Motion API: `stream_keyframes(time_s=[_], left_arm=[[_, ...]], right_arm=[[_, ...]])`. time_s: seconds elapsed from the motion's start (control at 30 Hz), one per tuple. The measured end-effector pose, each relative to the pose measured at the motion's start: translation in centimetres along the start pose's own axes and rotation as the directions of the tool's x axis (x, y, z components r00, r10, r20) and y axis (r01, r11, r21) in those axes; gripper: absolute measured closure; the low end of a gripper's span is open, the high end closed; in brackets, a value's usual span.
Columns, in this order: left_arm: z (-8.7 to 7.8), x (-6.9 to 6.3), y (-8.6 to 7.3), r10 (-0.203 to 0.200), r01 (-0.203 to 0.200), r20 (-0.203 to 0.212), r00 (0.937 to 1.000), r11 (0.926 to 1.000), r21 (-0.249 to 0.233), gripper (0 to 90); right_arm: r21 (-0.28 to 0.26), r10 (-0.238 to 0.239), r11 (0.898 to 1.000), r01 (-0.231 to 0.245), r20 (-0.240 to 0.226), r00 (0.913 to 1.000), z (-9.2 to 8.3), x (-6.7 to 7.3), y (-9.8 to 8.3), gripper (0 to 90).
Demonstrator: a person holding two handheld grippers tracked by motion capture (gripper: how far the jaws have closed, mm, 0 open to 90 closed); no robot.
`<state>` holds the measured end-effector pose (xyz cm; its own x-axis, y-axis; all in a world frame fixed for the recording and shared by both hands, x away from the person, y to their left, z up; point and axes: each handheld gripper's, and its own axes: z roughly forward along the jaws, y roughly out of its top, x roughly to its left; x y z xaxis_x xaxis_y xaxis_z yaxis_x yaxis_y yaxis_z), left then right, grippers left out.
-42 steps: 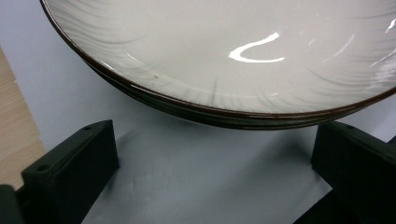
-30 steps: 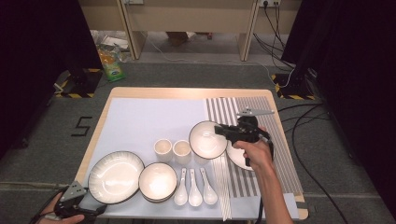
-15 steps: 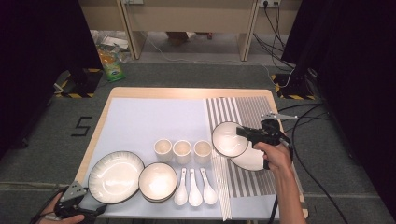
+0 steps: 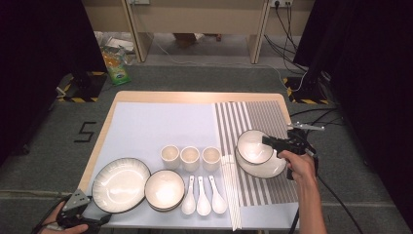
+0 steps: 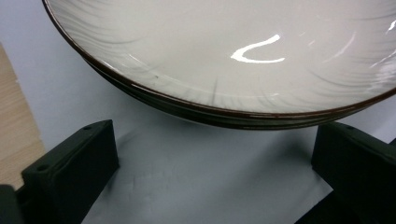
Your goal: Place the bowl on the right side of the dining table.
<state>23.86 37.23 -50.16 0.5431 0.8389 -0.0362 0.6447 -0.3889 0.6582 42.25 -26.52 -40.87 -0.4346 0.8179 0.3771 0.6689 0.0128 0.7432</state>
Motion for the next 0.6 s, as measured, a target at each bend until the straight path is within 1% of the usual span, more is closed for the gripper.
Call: stream_keyframes(time_s=[0.03, 0.1, 0.23, 0.27, 0.33, 0.37, 0.4, 0.43, 0.53, 0.57, 0.6], left_arm=[[0.0, 0.0, 0.0, 0.000, 0.000, 0.001, 1.0000, 1.0000, 0.000, 0.0], [0.0, 0.0, 0.0, 0.000, 0.000, 0.002, 1.0000, 1.0000, 0.001, 0.0], [-0.1, 0.0, 0.0, -0.001, 0.001, 0.004, 1.0000, 1.0000, 0.004, 0.0], [0.0, 0.0, -0.1, -0.002, 0.002, -0.003, 1.0000, 1.0000, -0.005, 0.0], [-0.1, 0.0, 0.0, 0.000, 0.000, 0.003, 1.0000, 1.0000, 0.005, 0.0], [0.0, 0.0, 0.0, -0.001, 0.001, -0.001, 1.0000, 1.0000, -0.001, 0.0], [-0.1, 0.0, 0.0, 0.000, 0.000, 0.003, 1.0000, 1.0000, 0.005, 0.0], [0.0, 0.0, -0.1, -0.004, 0.004, -0.002, 1.0000, 1.0000, -0.006, 0.0], [0.0, 0.0, -0.1, -0.001, 0.001, -0.003, 1.0000, 1.0000, -0.004, 0.0], [-0.1, 0.0, 0.0, -0.001, 0.001, 0.004, 1.0000, 1.0000, 0.005, 0.0], [0.0, 0.0, -0.1, -0.002, 0.002, 0.000, 1.0000, 1.0000, -0.001, 0.0]], right_arm=[[0.002, -0.001, 1.000, 0.001, 0.001, 1.0000, 0.1, -0.2, -0.1, 77.6], [0.008, 0.012, 1.000, -0.012, 0.014, 0.9998, 0.2, -0.8, -0.4, 77.5], [0.015, 0.038, 0.999, -0.038, 0.020, 0.9991, 0.6, -1.5, -0.9, 77.5], [0.018, 0.040, 0.999, -0.041, 0.025, 0.9989, 0.6, -1.7, -1.0, 77.5], [0.022, 0.044, 0.999, -0.045, 0.038, 0.9983, 0.8, -2.0, -1.2, 77.3], [0.027, 0.049, 0.998, -0.050, 0.044, 0.9979, 0.8, -2.1, -1.3, 77.3], [0.027, 0.054, 0.998, -0.055, 0.047, 0.9974, 0.8, -2.2, -1.3, 77.2], [0.027, 0.057, 0.998, -0.058, 0.051, 0.9971, 0.9, -2.4, -1.4, 77.2], [0.025, 0.066, 0.997, -0.067, 0.064, 0.9958, 0.9, -2.8, -1.5, 77.2], [0.028, 0.070, 0.997, -0.072, 0.069, 0.9952, 0.9, -2.9, -1.6, 77.2], [0.032, 0.073, 0.997, -0.075, 0.074, 0.9946, 1.0, -3.0, -1.6, 77.2]])
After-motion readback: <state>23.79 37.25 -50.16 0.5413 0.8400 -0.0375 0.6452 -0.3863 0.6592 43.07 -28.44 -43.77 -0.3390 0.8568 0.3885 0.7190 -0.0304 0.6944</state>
